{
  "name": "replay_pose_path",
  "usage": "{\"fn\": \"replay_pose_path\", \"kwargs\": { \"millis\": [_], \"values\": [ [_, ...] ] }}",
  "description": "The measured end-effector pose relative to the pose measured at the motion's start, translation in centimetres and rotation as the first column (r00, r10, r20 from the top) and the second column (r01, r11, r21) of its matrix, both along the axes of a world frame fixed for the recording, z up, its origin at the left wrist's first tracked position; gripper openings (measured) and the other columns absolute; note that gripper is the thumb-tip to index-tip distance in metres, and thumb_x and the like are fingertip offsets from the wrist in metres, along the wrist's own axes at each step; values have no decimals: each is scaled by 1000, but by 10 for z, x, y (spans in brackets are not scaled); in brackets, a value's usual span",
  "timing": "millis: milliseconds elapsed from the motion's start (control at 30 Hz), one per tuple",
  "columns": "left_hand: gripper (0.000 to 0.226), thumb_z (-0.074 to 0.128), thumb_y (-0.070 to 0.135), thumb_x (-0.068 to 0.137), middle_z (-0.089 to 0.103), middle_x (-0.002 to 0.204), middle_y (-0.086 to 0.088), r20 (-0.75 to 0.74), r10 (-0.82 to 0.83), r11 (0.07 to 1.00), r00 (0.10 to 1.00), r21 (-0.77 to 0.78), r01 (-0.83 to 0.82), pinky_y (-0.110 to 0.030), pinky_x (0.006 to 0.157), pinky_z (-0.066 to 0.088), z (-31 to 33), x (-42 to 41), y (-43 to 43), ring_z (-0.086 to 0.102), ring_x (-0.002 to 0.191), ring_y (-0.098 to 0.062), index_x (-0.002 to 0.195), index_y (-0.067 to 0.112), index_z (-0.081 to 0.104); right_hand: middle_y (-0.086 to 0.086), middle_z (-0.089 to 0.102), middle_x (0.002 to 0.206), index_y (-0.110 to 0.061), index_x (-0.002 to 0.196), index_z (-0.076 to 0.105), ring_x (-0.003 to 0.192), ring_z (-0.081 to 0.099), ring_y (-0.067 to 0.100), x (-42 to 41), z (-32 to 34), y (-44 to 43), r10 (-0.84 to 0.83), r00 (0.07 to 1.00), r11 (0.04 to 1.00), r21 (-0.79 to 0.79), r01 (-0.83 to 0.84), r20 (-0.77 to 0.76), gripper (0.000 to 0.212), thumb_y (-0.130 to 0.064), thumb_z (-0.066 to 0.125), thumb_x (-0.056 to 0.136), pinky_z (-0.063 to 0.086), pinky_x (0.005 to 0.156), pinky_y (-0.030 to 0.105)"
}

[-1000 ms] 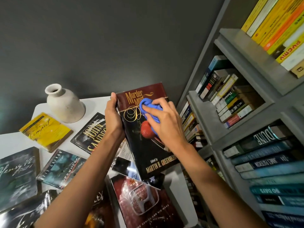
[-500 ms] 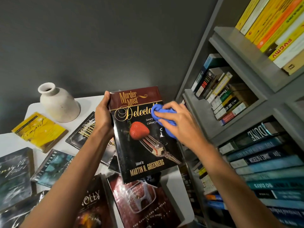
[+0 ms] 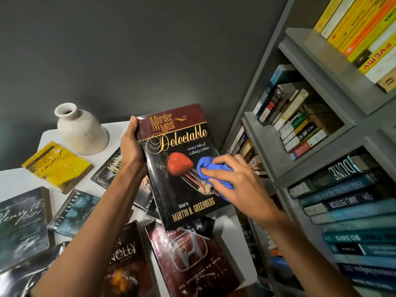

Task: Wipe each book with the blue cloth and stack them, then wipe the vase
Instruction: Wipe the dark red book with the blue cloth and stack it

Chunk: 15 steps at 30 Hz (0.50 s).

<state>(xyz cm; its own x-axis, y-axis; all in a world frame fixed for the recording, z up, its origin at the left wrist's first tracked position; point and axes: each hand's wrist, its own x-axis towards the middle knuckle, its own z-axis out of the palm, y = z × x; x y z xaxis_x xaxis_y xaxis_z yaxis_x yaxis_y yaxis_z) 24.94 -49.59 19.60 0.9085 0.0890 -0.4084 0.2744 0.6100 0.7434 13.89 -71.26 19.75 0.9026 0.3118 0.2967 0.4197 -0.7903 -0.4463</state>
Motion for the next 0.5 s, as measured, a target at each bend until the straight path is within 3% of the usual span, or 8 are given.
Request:
{"fn": "replay_pose_path", "kwargs": {
  "millis": [67,167,300,400,500],
  "values": [
    [62,40,42,102,74,70,-5,13,10,1000,1000,-23,-9,-27,56,57,-1,-1,4,70,62,-18,61,15,77,-4,58,112,-20,116,69,94,50,17,-5,-1,-5,19,1000,1000,18,-18,-19,31,-23,64,86,50,76,29],
    [68,37,38,104,72,62,1,32,46,997,998,-62,-44,-21,49,53,0,-3,4,69,54,-12,50,19,75,0,59,110,-16,114,70,93,50,19,11,2,-3,-105,994,994,36,104,41,31,-17,69,83,45,76,25],
    [59,43,39,101,74,69,0,36,62,996,997,-65,-59,-26,55,57,1,3,10,71,62,-14,58,17,77,-1,59,107,-18,114,71,91,49,20,31,14,15,-234,967,972,39,231,106,31,-15,71,83,44,72,23],
    [60,43,39,101,74,69,-1,52,54,996,997,-80,-49,-27,57,58,1,5,10,71,62,-15,57,16,77,-1,61,103,-20,110,72,84,47,16,22,11,41,-187,972,982,21,186,139,31,-18,74,80,40,61,18],
    [62,40,38,102,75,70,-1,52,53,994,997,-103,-47,-27,62,59,1,5,11,72,65,-15,58,16,78,-1,63,104,-19,109,72,82,51,19,-4,-3,58,-30,995,999,34,27,97,27,-19,70,82,49,60,24]
  ]
}}
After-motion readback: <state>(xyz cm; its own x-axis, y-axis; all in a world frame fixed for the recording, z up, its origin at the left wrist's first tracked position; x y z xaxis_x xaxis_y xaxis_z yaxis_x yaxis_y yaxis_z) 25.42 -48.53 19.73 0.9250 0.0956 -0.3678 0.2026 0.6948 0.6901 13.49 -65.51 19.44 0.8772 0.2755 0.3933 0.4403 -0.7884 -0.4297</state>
